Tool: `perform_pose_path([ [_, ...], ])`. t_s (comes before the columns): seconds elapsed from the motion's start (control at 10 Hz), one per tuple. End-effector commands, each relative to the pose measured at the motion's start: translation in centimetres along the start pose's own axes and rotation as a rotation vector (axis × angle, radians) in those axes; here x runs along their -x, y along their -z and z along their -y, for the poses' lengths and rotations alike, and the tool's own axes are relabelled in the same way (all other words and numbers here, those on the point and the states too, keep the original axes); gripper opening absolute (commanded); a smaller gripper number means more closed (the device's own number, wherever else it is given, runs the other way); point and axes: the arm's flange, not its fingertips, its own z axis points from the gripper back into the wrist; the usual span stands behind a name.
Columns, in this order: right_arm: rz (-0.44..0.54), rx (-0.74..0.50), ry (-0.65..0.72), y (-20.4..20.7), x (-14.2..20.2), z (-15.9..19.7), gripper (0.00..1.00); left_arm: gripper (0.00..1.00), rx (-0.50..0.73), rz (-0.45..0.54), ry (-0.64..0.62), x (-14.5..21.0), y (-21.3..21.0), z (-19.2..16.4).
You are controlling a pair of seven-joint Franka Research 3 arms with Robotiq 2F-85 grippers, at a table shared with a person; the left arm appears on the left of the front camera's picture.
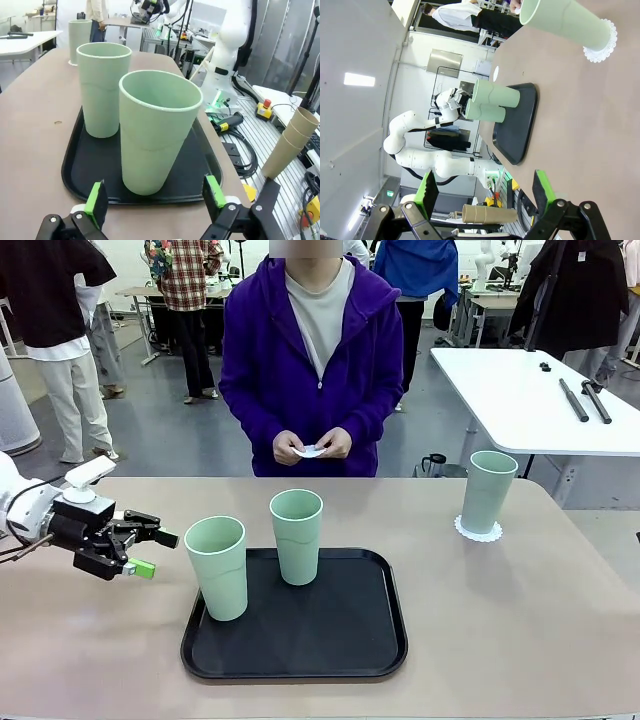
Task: Place coasters on the table and set cups on them.
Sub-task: Take one Reusable plastic cup from the Flat Tray and place it on a coaster set by the human.
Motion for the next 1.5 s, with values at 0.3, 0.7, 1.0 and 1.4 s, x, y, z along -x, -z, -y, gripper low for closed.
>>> perform_pose_path([
  [0.3,0.004,-0.003,-0.002,-0.1,0.1,-0.1,1.00,1.00,-0.028,0.037,-0.052,0.0,-0.4,-0.1],
  [0.7,0.004,-0.003,-0.002,-0.1,0.1,-0.1,1.00,1.00,-0.028,0.152,-0.002,2.1,0.6,-0.5],
  [1.0,0.004,-0.003,-0.002,-0.1,0.1,-0.1,1.00,1.00,-0.045,0.204,0.032,3.6,1.7,-1.0],
  [1.4,0.004,-0.003,-0.002,-0.1,0.1,-0.1,1.00,1.00,-0.002,0.224,0.017,5.0,4.2,-1.7],
])
